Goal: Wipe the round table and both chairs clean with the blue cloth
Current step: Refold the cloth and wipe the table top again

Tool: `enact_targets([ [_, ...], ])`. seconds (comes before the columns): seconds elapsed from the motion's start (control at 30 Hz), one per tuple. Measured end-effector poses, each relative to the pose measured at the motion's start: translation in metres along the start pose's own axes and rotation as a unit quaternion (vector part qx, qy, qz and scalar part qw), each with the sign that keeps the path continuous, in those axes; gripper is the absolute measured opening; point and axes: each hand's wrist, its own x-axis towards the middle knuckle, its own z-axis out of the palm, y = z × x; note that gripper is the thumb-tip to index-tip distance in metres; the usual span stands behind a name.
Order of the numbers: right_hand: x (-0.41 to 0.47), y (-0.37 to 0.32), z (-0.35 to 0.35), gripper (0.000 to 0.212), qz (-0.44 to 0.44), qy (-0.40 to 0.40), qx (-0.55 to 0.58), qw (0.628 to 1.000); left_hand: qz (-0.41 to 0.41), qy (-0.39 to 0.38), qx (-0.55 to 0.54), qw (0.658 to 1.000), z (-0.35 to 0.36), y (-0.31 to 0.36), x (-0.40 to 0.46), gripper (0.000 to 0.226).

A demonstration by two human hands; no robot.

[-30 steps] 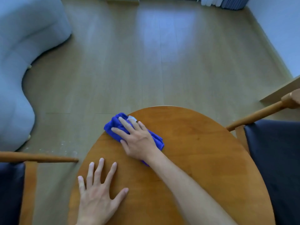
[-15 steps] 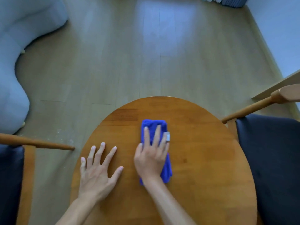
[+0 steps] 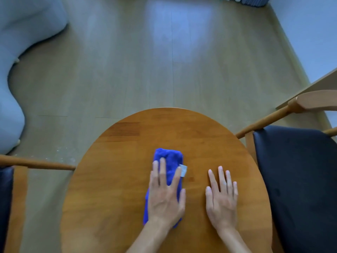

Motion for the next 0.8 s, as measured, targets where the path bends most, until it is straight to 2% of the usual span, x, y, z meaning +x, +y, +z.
enact_targets([
  [0.07, 0.001, 0.003, 0.003, 0.052, -0.007, 0.027, -0.005, 1.000, 0.054, -0.010, 0.014, 0.998, 0.018, 0.038, 0.009, 0.057],
  [0.13, 0.001, 0.006, 0.005, 0.052, -0.019, 0.058, -0.018, 0.998, 0.070, -0.013, 0.031, 0.997, 0.027, 0.056, 0.024, 0.051],
  [0.2, 0.003, 0.007, 0.009, 0.051, -0.018, 0.081, -0.018, 0.996, 0.098, -0.002, 0.046, 0.994, 0.028, 0.046, 0.040, 0.045],
  [0.27, 0.002, 0.004, 0.010, 0.052, -0.009, 0.082, -0.012, 0.996, 0.120, 0.018, 0.056, 0.991, 0.015, 0.006, 0.051, 0.042],
  [0.33, 0.001, 0.000, 0.010, 0.054, 0.001, 0.074, -0.006, 0.997, 0.072, 0.043, 0.067, 0.994, -0.012, -0.059, 0.059, 0.042],
  [0.43, 0.001, -0.005, 0.011, 0.055, 0.011, 0.076, -0.001, 0.997, -0.079, 0.087, 0.096, 0.988, -0.060, -0.172, 0.046, 0.045],
  [0.53, 0.002, -0.009, 0.010, 0.054, 0.009, 0.079, -0.005, 0.997, -0.200, 0.119, 0.098, 0.968, -0.087, -0.216, -0.002, 0.048],
  [0.6, 0.000, -0.010, 0.010, 0.054, 0.004, 0.073, -0.013, 0.997, -0.228, 0.133, 0.109, 0.958, -0.079, -0.192, -0.025, 0.044],
  [0.63, 0.000, -0.011, 0.010, 0.054, 0.001, 0.075, -0.014, 0.997, -0.211, 0.135, 0.109, 0.962, -0.068, -0.171, -0.034, 0.041],
  [0.8, 0.002, -0.004, 0.009, 0.055, -0.004, 0.075, -0.008, 0.997, 0.003, 0.091, 0.032, 0.995, 0.004, -0.022, -0.041, 0.046],
])
